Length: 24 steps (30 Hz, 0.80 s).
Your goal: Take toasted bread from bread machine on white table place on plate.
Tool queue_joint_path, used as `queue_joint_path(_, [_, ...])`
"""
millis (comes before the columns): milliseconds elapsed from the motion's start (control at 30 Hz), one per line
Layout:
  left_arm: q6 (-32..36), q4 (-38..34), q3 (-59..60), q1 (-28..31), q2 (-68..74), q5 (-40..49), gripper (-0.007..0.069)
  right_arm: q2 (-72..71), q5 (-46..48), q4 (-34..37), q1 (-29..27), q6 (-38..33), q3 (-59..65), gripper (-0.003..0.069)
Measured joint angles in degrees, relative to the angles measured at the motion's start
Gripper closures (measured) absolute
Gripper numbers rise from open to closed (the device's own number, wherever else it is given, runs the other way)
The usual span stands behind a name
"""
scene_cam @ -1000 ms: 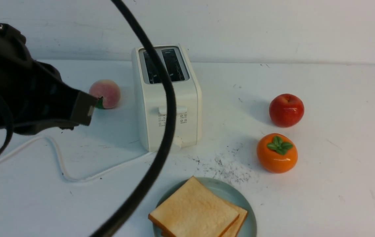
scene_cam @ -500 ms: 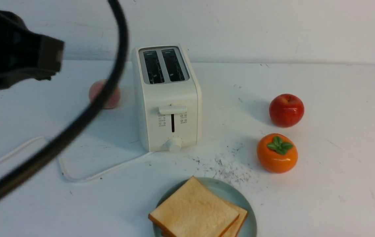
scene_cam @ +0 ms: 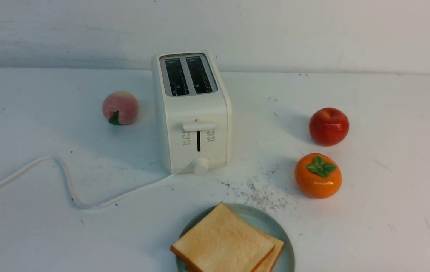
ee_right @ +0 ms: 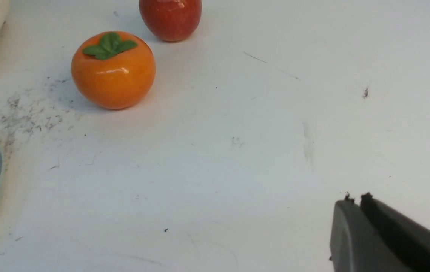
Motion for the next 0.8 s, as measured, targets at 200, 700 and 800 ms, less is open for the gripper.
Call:
queue_joint_path(200, [-8.3,-0.5,22.4,0.0,-9.6,-21.7,0.0638,0.0,0.0,0.0,0.0,0.0,0.0,0.0626])
queue_joint_path(700, [-9.7,-0.5,39.3,0.0,-9.9,-35.3,0.0631,0.0,-0.1,0.0,0.0,0.0,0.0,0.0606])
queue_joint_path(800, [-9.7,0.6,40.4,0.0,-9.9,-34.8,0.0627,0.0,-0.1,0.0,0.0,0.0,0.0,0.0602])
